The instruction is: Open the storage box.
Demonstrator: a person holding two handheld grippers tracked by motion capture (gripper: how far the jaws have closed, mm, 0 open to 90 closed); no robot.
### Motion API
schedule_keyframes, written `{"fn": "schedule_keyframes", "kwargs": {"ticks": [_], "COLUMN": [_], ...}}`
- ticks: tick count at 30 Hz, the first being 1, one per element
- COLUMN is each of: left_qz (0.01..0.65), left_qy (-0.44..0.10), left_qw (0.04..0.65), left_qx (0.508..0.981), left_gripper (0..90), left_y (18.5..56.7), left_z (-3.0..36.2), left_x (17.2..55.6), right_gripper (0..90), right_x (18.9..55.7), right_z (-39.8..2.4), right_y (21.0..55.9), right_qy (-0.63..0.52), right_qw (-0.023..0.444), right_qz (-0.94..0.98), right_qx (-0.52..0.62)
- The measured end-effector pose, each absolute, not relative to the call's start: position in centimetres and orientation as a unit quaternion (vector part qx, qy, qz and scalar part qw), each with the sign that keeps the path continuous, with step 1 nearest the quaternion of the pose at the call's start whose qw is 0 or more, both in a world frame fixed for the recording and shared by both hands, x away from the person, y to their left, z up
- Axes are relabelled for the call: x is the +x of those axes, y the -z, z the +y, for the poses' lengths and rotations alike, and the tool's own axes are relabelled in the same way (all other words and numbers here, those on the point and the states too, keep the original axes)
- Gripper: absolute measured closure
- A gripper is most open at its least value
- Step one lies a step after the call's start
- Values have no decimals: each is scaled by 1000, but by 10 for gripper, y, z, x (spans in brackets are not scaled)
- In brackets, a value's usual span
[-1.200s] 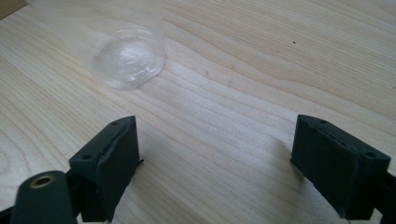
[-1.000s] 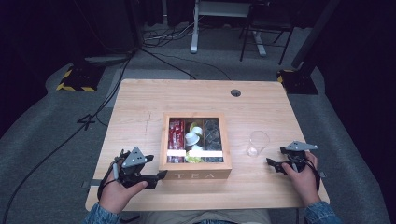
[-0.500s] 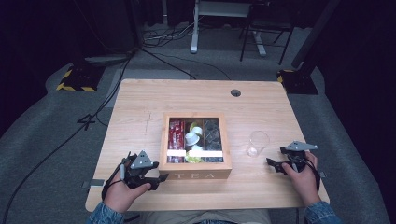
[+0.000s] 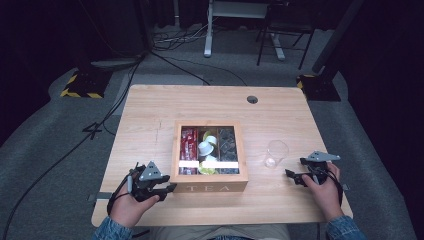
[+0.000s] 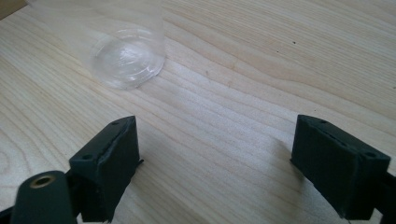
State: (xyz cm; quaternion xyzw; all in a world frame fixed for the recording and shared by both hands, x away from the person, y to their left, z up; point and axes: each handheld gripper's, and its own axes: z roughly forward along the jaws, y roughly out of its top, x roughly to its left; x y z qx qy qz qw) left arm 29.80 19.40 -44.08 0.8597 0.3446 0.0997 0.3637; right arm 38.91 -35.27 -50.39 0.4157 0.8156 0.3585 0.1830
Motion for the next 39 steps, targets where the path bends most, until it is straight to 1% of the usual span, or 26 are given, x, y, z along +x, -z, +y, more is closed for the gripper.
{"fn": "schedule_keyframes", "kwargs": {"ticks": [2,10,20,29,30,31,33,39], "left_qz": [345,342,334,331,328,328,328,326], "left_qy": [-97,-101,-112,-127,-130,-135,-141,-155], "left_qw": [363,355,361,390,390,397,408,421], "left_qx": [860,864,863,850,851,846,840,832], "left_gripper": [625,624,643,670,674,681,688,692], "left_y": [440,438,434,423,422,419,416,410], "left_z": [194,193,192,195,195,196,197,199], "left_x": [298,298,296,295,295,295,295,296], "right_gripper": [149,149,149,151,170,215,199,203], "right_x": [389,389,389,389,390,390,389,382], "right_z": [-353,-353,-353,-352,-352,-350,-347,-342], "right_y": [504,504,504,504,504,502,499,483], "right_qy": [-359,-359,-359,-357,-361,-364,-358,-376], "right_qw": [183,183,183,183,179,175,180,187], "right_qz": [816,816,816,817,822,827,832,826], "right_qx": [416,415,416,414,403,391,383,376]}}
